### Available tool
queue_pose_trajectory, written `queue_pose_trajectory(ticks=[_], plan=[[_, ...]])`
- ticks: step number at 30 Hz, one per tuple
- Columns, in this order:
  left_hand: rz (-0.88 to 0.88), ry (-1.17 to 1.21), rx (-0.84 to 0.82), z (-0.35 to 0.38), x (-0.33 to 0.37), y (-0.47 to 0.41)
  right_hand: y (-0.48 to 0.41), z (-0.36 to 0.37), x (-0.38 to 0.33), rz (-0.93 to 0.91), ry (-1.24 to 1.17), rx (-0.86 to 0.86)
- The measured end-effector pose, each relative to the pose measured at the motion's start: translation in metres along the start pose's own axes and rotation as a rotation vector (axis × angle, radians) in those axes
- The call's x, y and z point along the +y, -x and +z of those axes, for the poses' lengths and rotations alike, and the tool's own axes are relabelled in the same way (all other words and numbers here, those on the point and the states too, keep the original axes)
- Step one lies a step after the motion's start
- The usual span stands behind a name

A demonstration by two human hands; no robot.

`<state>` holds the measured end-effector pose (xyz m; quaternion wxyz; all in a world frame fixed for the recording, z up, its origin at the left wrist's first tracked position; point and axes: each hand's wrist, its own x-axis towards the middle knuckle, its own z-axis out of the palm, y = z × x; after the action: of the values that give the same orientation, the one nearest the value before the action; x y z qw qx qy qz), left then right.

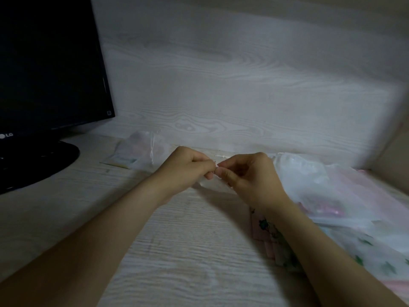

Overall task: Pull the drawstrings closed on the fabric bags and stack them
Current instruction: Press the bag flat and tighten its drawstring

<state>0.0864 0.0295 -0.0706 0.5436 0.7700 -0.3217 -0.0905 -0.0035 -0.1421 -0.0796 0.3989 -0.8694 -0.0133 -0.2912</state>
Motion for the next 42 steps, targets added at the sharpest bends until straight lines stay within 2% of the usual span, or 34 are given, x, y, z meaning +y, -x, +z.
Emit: queue_pose_trajectory(ticks=[7, 12, 16, 21, 26, 29, 33, 42], plan=[[-0.019, 0.032, 0.006, 0.001, -0.004, -0.003, 0.001, 0.002, -0.007, -0.029, 0.064, 0.076], [0.013, 0.049, 0.001, 0.006, -0.009, -0.005, 0.004, 0.007, -0.009, -0.096, 0.230, 0.129], [-0.008, 0.050, -0.002, 0.005, -0.007, -0.003, 0.003, 0.007, -0.009, -0.138, 0.283, 0.068], [-0.041, 0.030, -0.050, 0.006, -0.007, -0.002, -0.003, 0.006, -0.005, -0.226, 0.352, 0.088], [-0.058, -0.030, -0.098, 0.004, -0.003, 0.000, -0.004, 0.003, -0.003, -0.326, 0.414, 0.009], [-0.036, -0.031, -0.044, 0.008, -0.002, 0.002, -0.006, 0.002, 0.001, -0.359, 0.481, -0.019], [-0.090, 0.023, 0.039, 0.009, -0.006, -0.001, -0.009, 0.006, 0.006, -0.383, 0.559, -0.045], [0.209, -0.234, 0.221, 0.013, -0.002, 0.004, -0.006, 0.007, -0.002, -0.338, 0.555, -0.060]])
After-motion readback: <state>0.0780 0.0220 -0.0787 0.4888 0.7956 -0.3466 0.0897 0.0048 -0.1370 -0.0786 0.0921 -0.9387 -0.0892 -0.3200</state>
